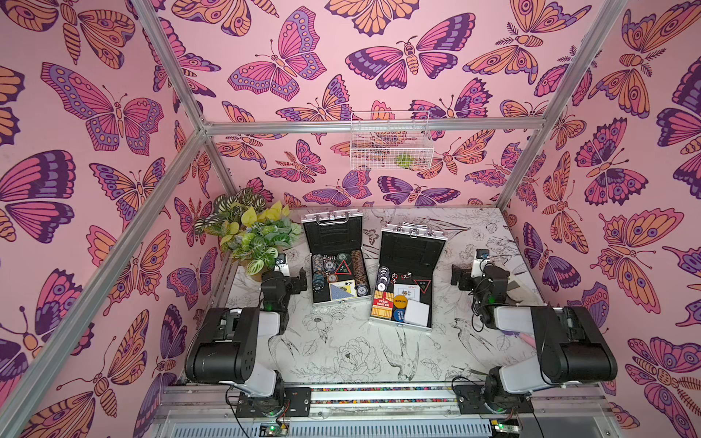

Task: Close the poker set cases
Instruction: Close the lid of the poker set case.

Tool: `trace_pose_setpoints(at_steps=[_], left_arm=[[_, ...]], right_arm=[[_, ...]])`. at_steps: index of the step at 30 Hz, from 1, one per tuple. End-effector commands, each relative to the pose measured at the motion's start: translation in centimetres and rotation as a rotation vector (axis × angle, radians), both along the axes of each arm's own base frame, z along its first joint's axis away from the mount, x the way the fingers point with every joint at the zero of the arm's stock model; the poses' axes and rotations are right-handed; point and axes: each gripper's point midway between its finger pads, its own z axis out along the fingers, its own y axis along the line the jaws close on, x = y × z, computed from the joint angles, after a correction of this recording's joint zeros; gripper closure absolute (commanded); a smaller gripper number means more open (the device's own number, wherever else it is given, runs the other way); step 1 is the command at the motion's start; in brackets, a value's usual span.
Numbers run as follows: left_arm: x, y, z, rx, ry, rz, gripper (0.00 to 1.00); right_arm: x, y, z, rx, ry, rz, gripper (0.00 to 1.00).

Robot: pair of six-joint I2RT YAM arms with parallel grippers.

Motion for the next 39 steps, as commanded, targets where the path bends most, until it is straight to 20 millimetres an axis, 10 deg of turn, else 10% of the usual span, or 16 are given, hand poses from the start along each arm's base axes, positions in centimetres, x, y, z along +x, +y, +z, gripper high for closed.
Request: trace_pose_setpoints(at_steps=[1,25,39], left_arm=[[0.4,0.4,0.4,0.013,-0.016,0.013,0.01],[-0.4,-2.2,3.9,0.117,-0.047,-0.072,0.00],[-2.0,-9.7,9.1,0.143,-0.004,-0.251,0.00]], right_arm=[[0.8,-0.2,0.9,-0.003,-0.028,-0.003,0.01],[0.1,-1.0,3.1,-0.038,-0.016,-0.091,0.01],[-1.2,-1.4,3.6,0.001,0.034,-0.141,0.01]])
